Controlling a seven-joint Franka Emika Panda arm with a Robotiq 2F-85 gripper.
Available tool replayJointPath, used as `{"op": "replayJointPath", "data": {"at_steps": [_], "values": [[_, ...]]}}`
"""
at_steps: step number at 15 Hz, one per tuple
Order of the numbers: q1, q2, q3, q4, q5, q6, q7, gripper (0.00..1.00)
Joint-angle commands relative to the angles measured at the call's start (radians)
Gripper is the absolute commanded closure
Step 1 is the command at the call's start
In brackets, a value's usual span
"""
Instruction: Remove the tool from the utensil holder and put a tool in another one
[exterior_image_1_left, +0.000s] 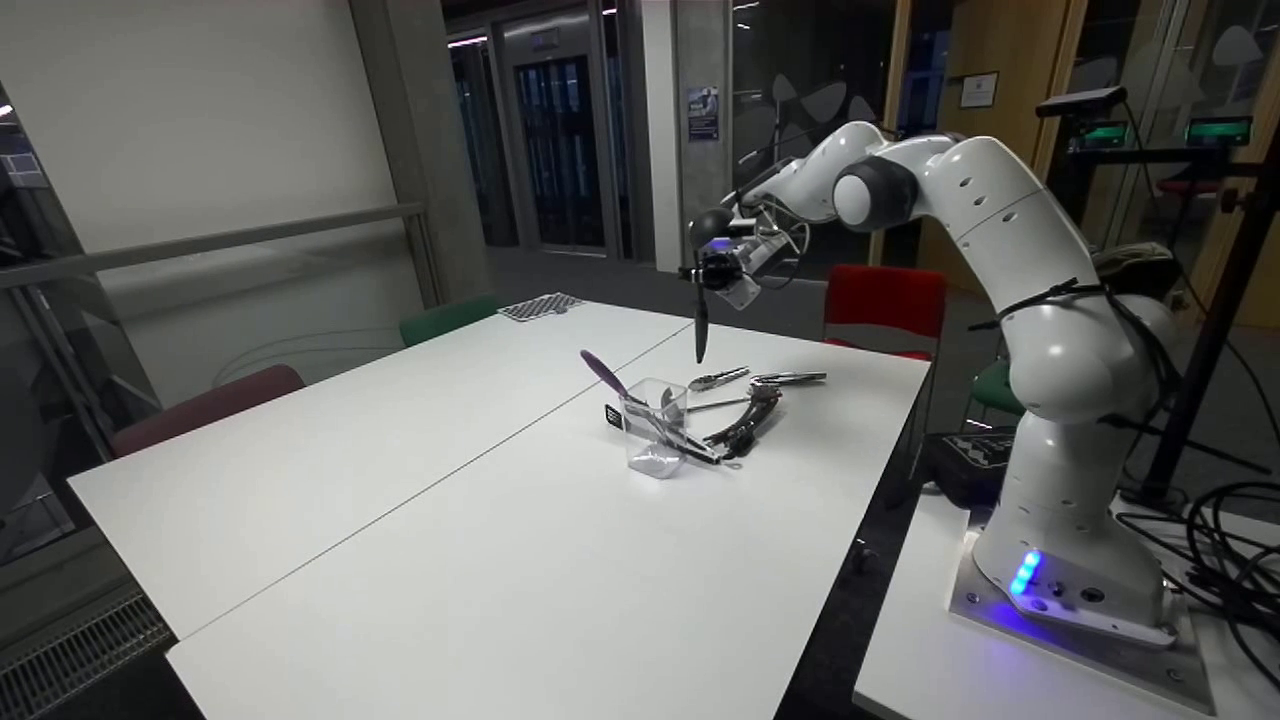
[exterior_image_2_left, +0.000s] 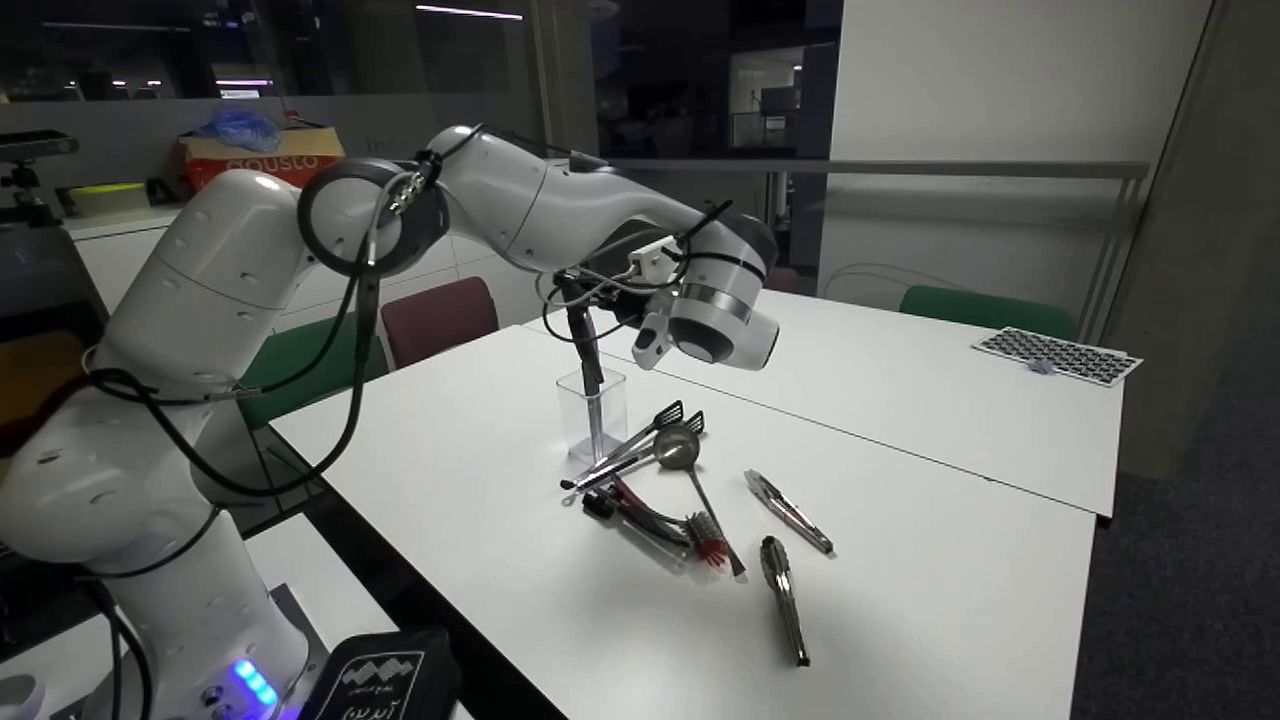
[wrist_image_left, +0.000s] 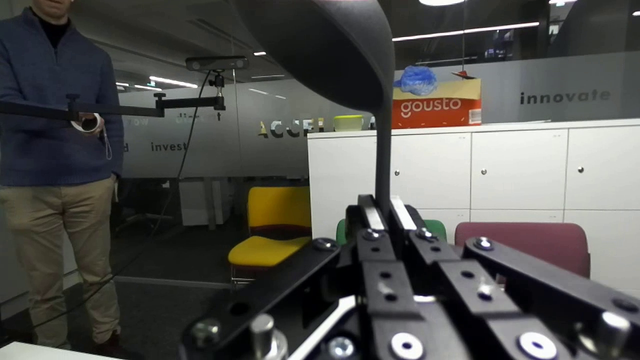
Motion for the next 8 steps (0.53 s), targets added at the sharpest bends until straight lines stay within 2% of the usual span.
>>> {"op": "replayJointPath", "data": {"at_steps": [1,8], "values": [[0.028,0.035,0.017,0.065,-0.002,0.057,0.072,0.98],[0.059,0.056,0.042,0.107,-0.02,0.094,0.117,0.98]]}}
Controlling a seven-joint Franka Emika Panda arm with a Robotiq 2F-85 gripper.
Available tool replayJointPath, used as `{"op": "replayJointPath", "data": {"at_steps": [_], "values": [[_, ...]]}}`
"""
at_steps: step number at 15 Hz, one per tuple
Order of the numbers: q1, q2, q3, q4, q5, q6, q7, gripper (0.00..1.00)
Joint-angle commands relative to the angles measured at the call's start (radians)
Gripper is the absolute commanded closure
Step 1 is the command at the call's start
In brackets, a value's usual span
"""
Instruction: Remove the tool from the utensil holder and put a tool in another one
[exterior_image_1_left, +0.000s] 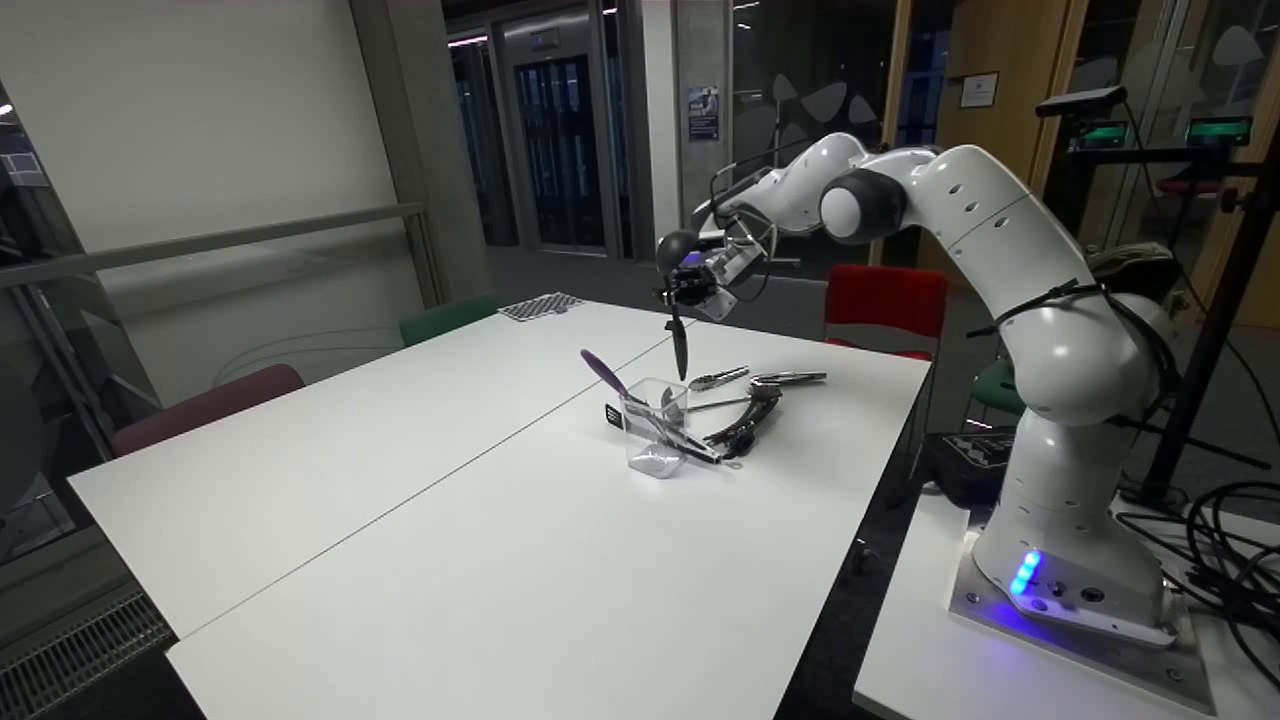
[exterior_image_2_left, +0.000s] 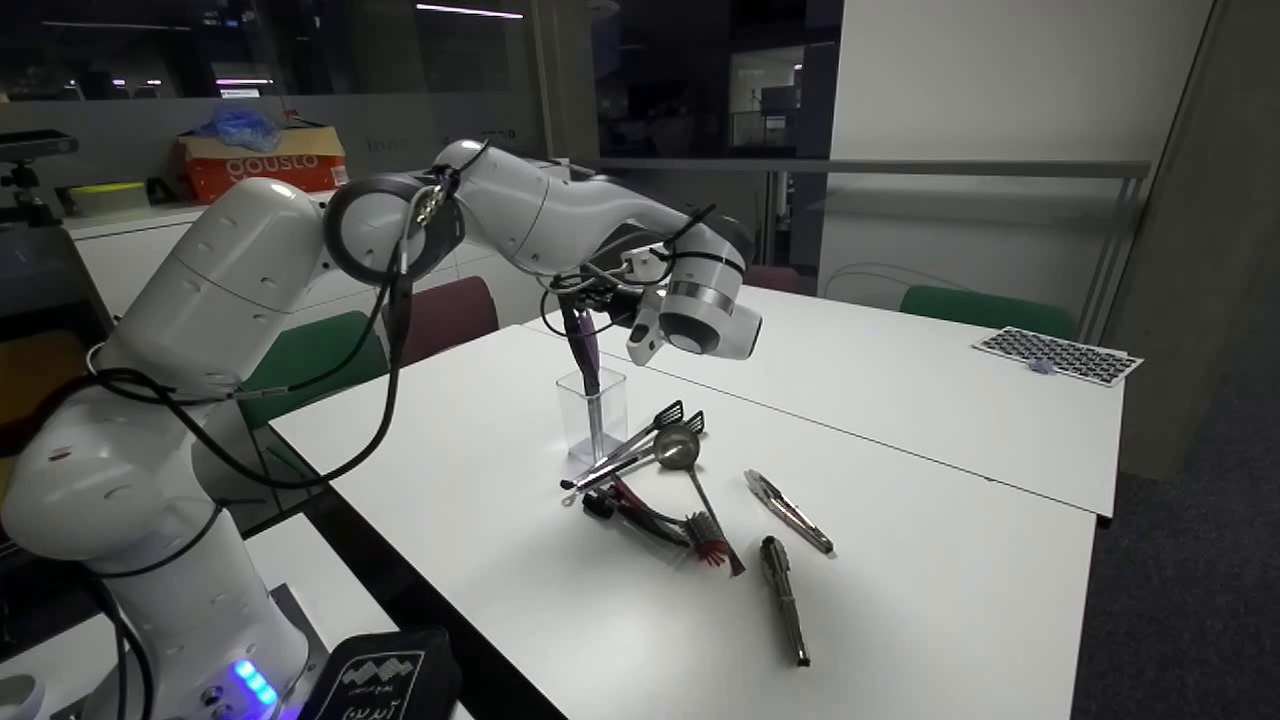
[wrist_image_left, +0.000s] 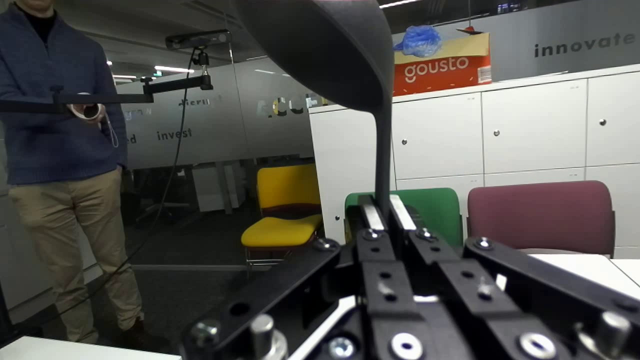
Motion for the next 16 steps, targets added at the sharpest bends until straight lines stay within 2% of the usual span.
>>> {"op": "replayJointPath", "data": {"at_steps": [1,9,16], "values": [[-0.002,0.003,0.018,0.046,-0.012,0.006,0.049,0.98],[0.007,0.044,0.044,0.111,-0.002,0.006,0.099,0.98],[-0.002,0.126,0.08,0.219,0.011,-0.005,0.142,0.98]]}}
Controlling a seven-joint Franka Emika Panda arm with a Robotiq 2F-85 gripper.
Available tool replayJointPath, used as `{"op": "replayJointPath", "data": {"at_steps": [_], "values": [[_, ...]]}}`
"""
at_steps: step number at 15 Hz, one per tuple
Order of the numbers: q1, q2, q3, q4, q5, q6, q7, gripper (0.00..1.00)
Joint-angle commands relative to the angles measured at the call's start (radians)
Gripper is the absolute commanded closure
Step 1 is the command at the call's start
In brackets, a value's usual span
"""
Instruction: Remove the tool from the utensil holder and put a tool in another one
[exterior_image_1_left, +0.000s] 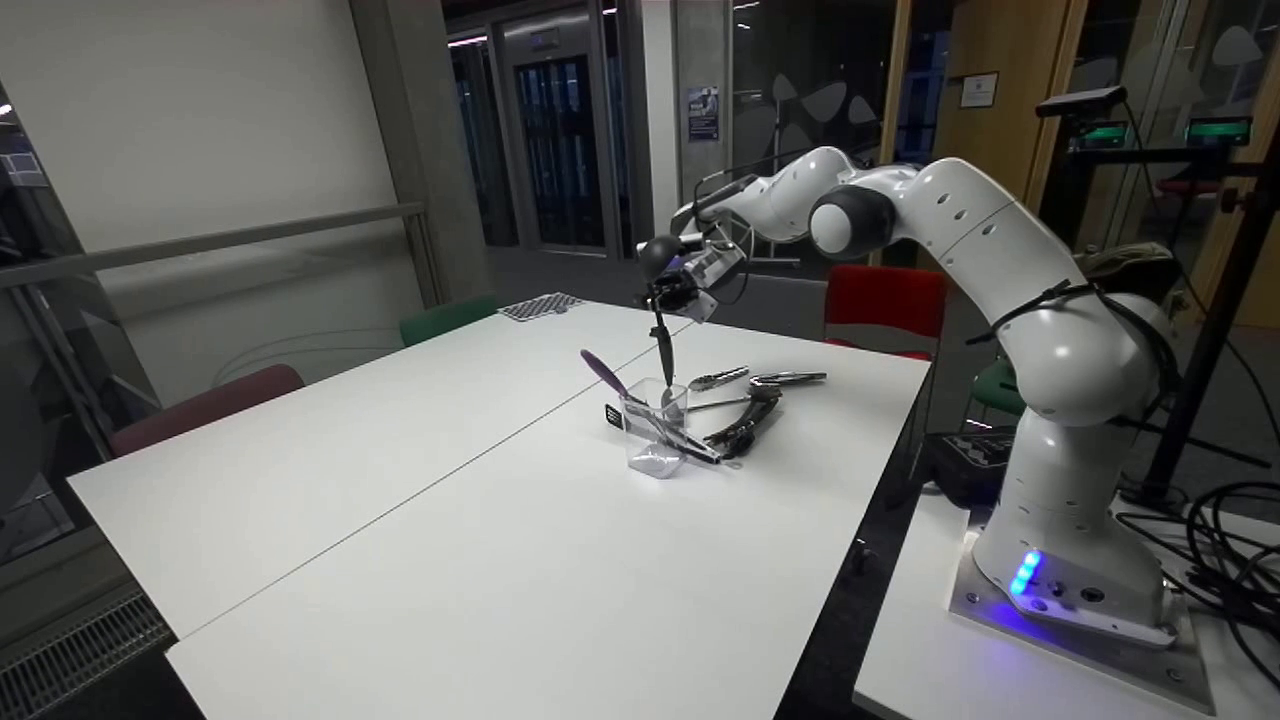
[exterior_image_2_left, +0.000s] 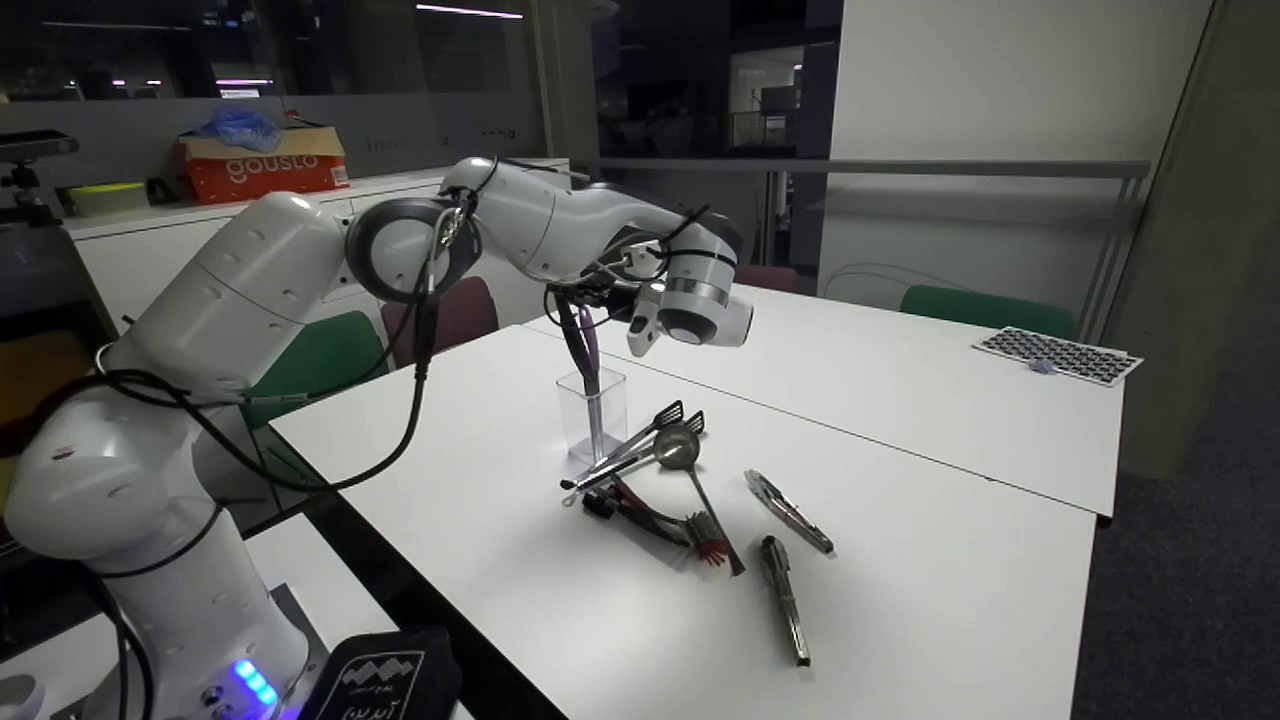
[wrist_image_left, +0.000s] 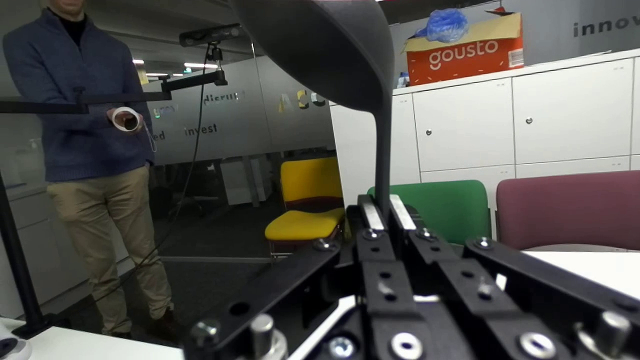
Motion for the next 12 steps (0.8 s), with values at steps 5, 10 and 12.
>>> {"op": "replayJointPath", "data": {"at_steps": [5,10,12], "values": [[-0.041,0.127,0.053,0.182,0.028,-0.01,0.105,0.98],[-0.078,0.224,0.085,0.295,0.037,-0.02,0.15,0.98],[-0.09,0.255,0.098,0.334,0.031,-0.026,0.16,0.98]]}}
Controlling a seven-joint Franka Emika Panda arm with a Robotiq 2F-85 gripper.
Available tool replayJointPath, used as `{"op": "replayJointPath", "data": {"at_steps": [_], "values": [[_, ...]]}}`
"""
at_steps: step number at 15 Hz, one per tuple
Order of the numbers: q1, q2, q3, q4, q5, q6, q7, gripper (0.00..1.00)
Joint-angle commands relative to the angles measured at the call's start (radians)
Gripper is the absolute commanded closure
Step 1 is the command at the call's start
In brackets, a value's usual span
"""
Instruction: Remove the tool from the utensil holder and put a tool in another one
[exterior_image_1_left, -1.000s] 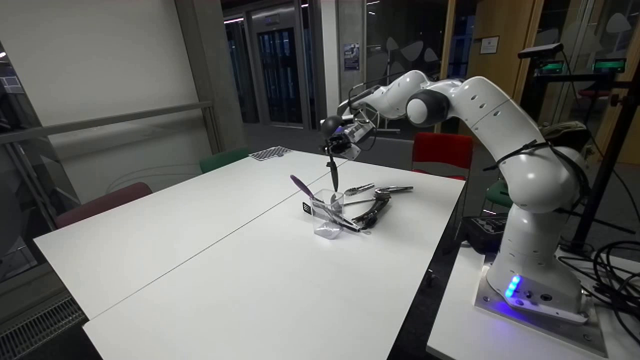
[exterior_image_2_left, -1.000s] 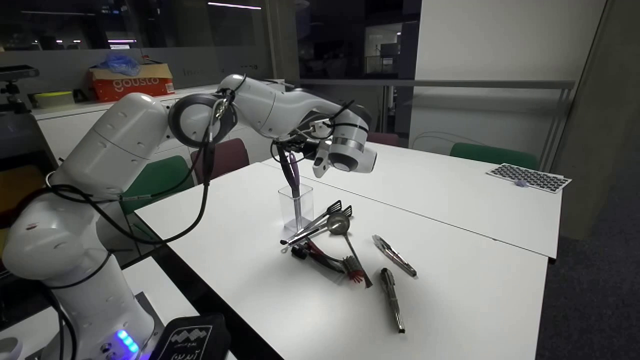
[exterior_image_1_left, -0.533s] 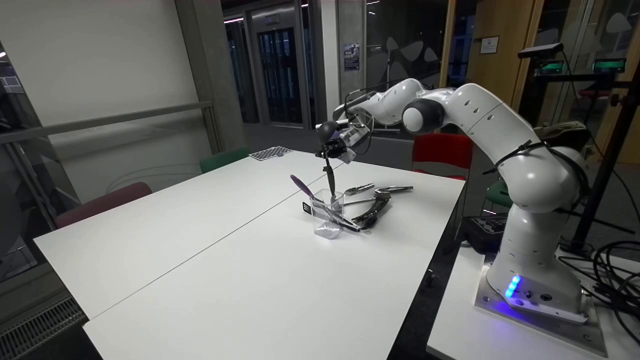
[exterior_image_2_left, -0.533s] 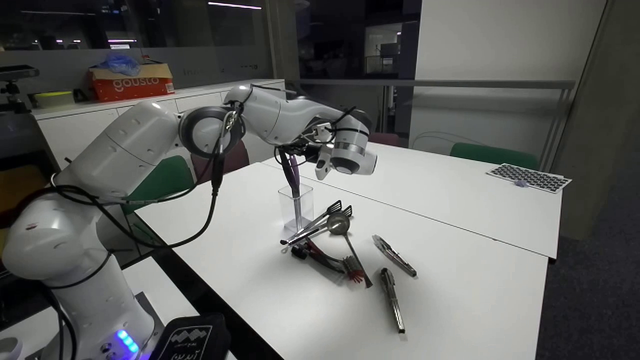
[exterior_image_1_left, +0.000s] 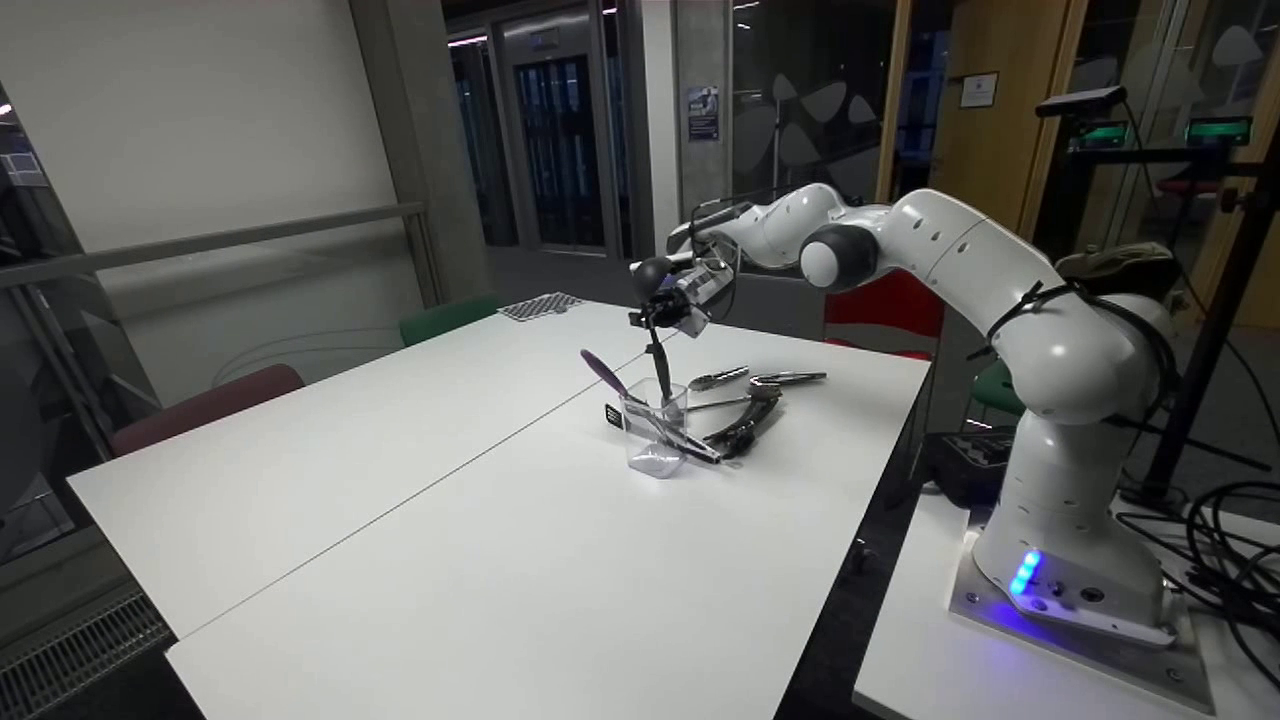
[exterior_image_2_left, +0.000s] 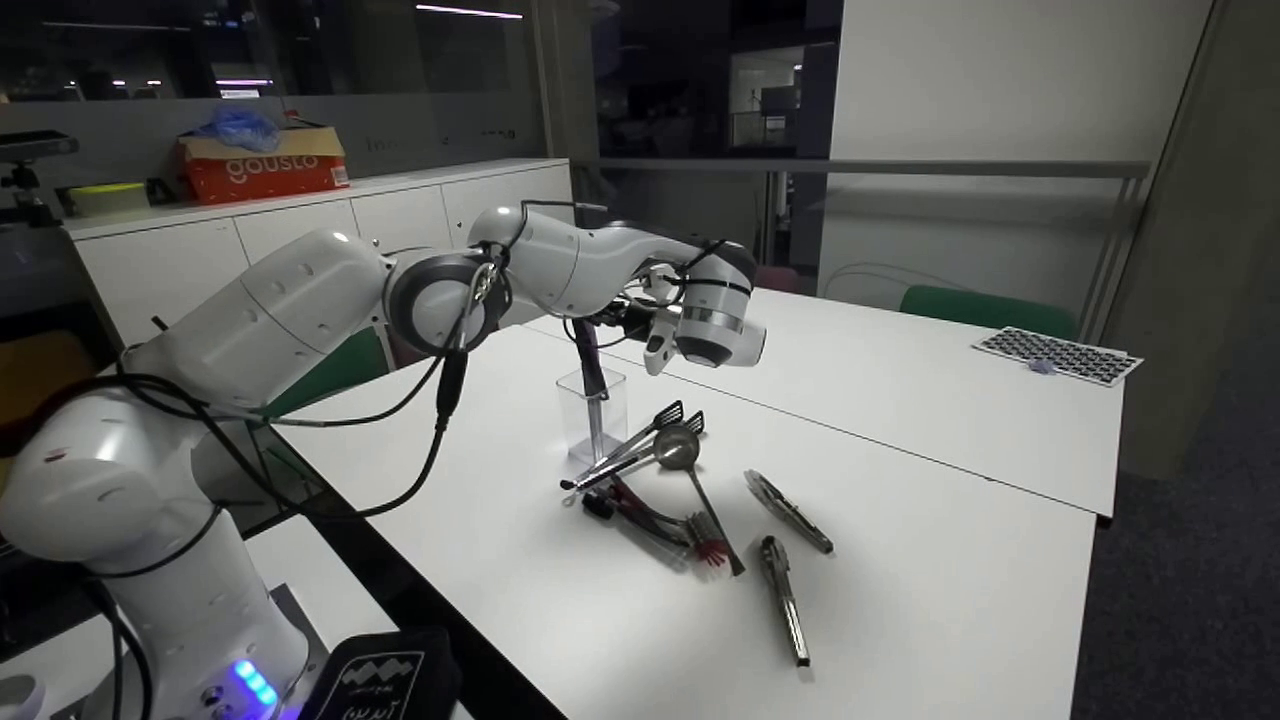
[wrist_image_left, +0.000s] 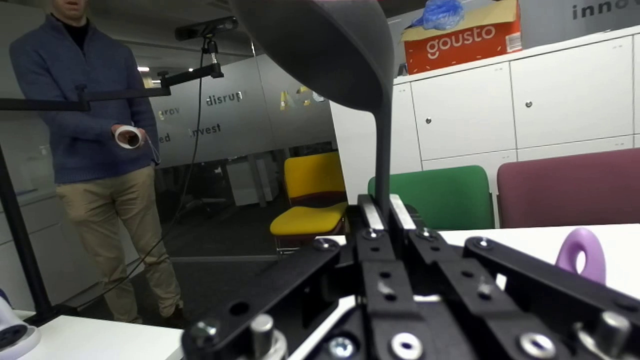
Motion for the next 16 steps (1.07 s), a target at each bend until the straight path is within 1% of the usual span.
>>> {"op": "replayJointPath", "data": {"at_steps": [1,4,5,16], "values": [[-0.045,0.083,0.051,0.129,0.021,-0.025,0.076,0.98],[-0.055,0.113,0.075,0.169,0.016,-0.031,0.089,0.98],[-0.052,0.126,0.066,0.189,0.029,-0.042,0.098,0.98],[-0.056,0.278,0.094,0.373,0.056,-0.032,0.227,0.98]]}}
